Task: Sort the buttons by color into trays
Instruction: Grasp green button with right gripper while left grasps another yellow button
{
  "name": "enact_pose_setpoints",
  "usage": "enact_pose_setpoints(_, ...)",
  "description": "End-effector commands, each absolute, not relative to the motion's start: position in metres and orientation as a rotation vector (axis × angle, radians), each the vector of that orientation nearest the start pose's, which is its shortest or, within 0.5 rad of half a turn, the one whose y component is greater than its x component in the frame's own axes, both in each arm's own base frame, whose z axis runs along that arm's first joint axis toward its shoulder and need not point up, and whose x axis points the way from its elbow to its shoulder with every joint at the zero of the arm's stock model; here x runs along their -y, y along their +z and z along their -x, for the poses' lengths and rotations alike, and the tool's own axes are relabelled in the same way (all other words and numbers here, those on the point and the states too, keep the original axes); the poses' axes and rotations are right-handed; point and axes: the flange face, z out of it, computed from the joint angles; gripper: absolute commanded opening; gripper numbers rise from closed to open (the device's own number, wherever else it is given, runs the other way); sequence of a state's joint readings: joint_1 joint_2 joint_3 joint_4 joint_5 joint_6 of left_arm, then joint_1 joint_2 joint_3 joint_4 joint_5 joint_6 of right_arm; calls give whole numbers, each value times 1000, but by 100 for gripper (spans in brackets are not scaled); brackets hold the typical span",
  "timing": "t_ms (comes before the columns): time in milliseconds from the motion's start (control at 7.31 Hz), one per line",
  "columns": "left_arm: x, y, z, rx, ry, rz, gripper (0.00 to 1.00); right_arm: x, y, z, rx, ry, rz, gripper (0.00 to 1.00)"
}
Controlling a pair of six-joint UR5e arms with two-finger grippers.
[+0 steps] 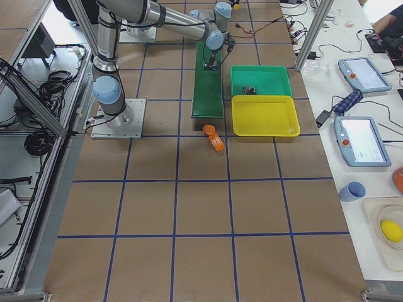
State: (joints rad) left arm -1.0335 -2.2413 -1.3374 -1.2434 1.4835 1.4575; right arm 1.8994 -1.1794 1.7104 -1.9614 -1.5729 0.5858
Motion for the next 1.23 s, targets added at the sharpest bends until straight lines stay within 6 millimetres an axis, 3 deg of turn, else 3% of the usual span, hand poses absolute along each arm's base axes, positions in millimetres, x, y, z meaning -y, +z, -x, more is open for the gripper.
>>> enact_pose_setpoints(0,666,264,-173,-3147,70,-999,0,508,244,-310,-3185,249,-422,0)
enact_pose_setpoints(274,644,289,-92,-3243,131,-482,0,511,258,-305,-3177,214,-423,0)
enact_pose_setpoints(411,625,293,-64,-3266,174,-163,0,515,268,-294,-3181,178,-444,0)
enact_pose_setpoints(547,606,295,-35,-3264,196,19,0,524,295,-278,-3226,52,-460,0)
enact_pose_setpoints(684,585,292,-2,-3238,243,233,0,540,310,-261,-3227,-1,-455,0)
enact_pose_setpoints(821,571,293,26,-3207,220,369,0,564,317,-230,-3203,-49,-440,0)
enact_pose_setpoints(958,558,298,41,-3171,194,486,0,590,318,-208,-3192,-102,-424,0)
enact_pose_setpoints(1095,534,285,56,-3136,254,619,0,607,319,-210,-3179,-153,-425,0)
